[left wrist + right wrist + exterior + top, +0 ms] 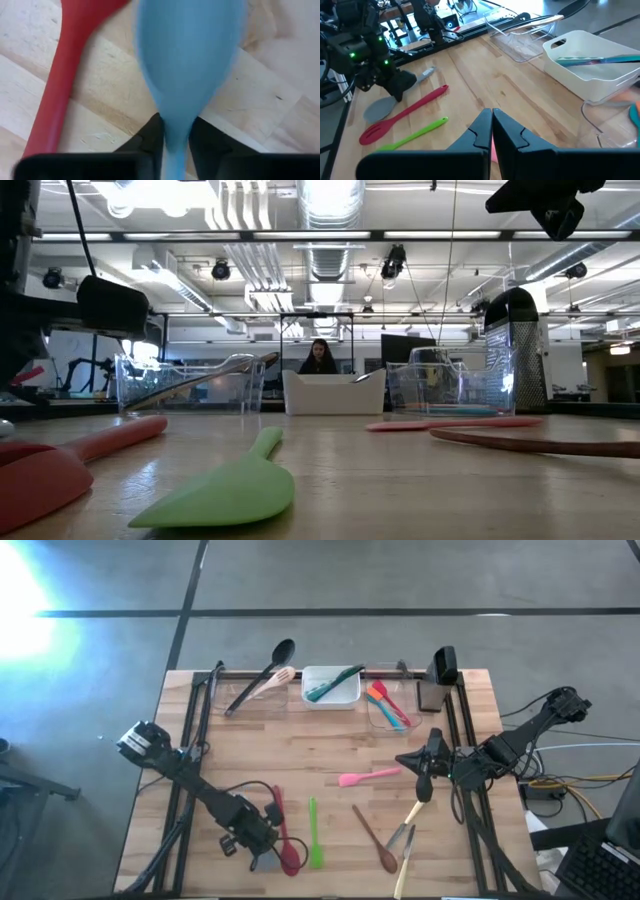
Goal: Pick & Place Kitchen Items
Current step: Put the light blue serving spoon into the left transparent bin
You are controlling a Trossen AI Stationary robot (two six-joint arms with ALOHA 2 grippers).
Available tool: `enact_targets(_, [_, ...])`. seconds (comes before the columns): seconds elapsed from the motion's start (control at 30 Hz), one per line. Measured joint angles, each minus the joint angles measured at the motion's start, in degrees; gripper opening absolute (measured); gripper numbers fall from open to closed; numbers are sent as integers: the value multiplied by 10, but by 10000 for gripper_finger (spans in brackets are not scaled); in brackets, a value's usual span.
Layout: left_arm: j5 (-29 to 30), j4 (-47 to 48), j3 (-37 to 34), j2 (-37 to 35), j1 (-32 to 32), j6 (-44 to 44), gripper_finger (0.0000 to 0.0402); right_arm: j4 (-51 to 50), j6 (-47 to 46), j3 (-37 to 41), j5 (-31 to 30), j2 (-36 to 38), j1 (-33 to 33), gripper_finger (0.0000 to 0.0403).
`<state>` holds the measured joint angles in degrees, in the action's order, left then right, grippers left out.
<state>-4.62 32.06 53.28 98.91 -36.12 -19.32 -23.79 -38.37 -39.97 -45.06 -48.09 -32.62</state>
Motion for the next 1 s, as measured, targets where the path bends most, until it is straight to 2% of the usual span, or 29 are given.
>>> enact_targets(0.07, [-4,3,0,0,0,3,55,0,0,0,0,0,0,8])
enact_targets(0.43, [-15,16,0,-8,1,18,55,0,1,0,0,0,0,8])
enact_targets(0.7, [-23,72,5,-65,12,61,55,0,22,0,0,0,1,8])
enact_targets(0.83, [-9,112,13,-92,18,94,54,1,24,0,0,0,0,8])
enact_targets(1.0, [8,108,25,-123,19,116,53,1,24,0,0,0,0,8])
